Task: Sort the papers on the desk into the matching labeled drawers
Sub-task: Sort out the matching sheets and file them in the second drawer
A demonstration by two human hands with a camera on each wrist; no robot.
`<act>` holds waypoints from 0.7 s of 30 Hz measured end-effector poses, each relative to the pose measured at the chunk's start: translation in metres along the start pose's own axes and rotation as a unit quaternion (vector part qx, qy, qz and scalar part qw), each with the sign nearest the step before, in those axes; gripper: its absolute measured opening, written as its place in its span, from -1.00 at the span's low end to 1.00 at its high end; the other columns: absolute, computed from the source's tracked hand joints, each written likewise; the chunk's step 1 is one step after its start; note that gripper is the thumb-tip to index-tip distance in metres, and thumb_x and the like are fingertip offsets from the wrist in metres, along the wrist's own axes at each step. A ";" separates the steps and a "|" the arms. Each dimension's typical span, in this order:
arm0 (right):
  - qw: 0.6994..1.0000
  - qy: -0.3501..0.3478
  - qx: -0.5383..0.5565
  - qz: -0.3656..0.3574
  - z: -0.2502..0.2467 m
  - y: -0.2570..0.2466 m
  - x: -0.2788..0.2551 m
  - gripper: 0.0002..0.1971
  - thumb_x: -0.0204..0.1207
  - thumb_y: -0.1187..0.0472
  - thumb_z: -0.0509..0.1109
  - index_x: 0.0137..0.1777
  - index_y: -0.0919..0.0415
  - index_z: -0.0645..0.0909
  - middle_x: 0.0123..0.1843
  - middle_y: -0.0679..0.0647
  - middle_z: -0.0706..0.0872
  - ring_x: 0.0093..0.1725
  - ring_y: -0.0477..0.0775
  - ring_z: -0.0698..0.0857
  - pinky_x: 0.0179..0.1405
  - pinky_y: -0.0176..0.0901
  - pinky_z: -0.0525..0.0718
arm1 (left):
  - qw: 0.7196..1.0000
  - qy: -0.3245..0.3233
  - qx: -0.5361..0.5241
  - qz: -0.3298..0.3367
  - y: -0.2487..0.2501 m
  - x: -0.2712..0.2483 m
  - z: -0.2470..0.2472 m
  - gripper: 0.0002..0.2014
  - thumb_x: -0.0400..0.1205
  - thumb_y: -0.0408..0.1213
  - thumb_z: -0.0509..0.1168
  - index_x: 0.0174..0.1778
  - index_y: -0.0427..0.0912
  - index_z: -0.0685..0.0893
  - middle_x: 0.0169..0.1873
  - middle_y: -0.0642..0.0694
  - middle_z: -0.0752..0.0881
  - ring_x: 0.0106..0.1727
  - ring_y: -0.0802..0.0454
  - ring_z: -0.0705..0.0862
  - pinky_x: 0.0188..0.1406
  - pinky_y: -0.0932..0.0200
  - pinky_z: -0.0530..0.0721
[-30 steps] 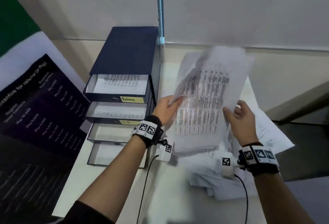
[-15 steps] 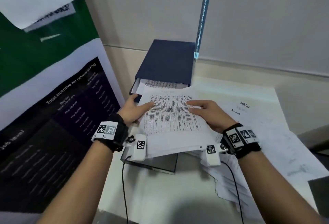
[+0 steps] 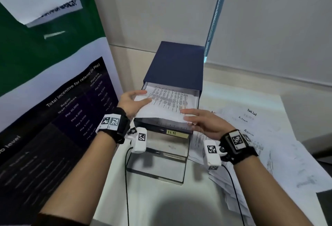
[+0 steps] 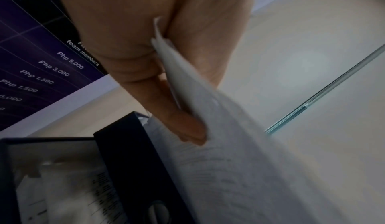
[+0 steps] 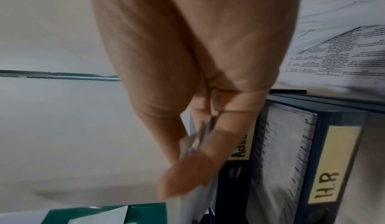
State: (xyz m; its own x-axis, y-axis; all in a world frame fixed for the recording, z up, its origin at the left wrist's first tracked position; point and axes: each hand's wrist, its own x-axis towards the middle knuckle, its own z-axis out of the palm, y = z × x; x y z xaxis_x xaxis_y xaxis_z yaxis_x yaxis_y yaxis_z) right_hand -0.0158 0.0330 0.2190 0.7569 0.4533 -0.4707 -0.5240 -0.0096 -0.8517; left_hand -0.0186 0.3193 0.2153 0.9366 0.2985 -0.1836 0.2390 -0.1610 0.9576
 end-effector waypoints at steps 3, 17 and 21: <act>0.994 0.091 0.057 -0.035 -0.007 -0.011 0.013 -0.73 0.54 0.49 0.41 0.24 0.39 0.68 0.03 0.11 0.76 -0.23 -0.18 0.77 -0.23 -0.46 0.72 | 0.999 0.031 0.014 0.025 -0.004 0.016 0.017 -0.73 0.40 -0.13 0.64 -0.02 0.06 0.79 0.11 -0.06 0.78 0.17 -0.02 0.75 0.24 0.08 0.71; 0.971 0.225 -0.058 -0.049 0.001 -0.036 0.091 -0.83 0.44 0.47 0.50 -0.06 0.62 0.66 -0.04 0.35 0.76 -0.12 0.24 0.83 -0.12 -0.08 0.84 | 0.851 -0.059 0.410 0.322 -0.025 0.028 0.065 -0.71 0.72 0.05 0.18 0.11 0.12 0.79 0.04 0.16 0.82 0.13 0.14 0.69 0.45 0.01 0.24; 0.975 0.189 -0.097 -0.062 -0.003 -0.038 0.078 -0.72 0.53 0.37 0.49 0.23 0.37 0.66 0.01 0.37 0.80 -0.09 0.25 0.83 0.05 -0.02 0.81 | 0.815 -0.073 0.515 0.256 -0.025 0.038 0.078 -0.43 0.75 0.18 -0.10 -0.13 0.03 0.79 -0.11 0.04 0.82 -0.02 0.00 0.70 0.41 -0.08 0.29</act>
State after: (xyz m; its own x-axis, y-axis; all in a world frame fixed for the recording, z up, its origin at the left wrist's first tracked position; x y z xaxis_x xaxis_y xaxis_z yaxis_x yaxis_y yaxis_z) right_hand 0.0648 0.0659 0.2142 0.9189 0.1009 -0.3815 -0.3634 -0.1600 -0.9178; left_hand 0.0310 0.2617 0.1675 0.9837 -0.1590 0.0841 -0.1747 -0.9557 0.2369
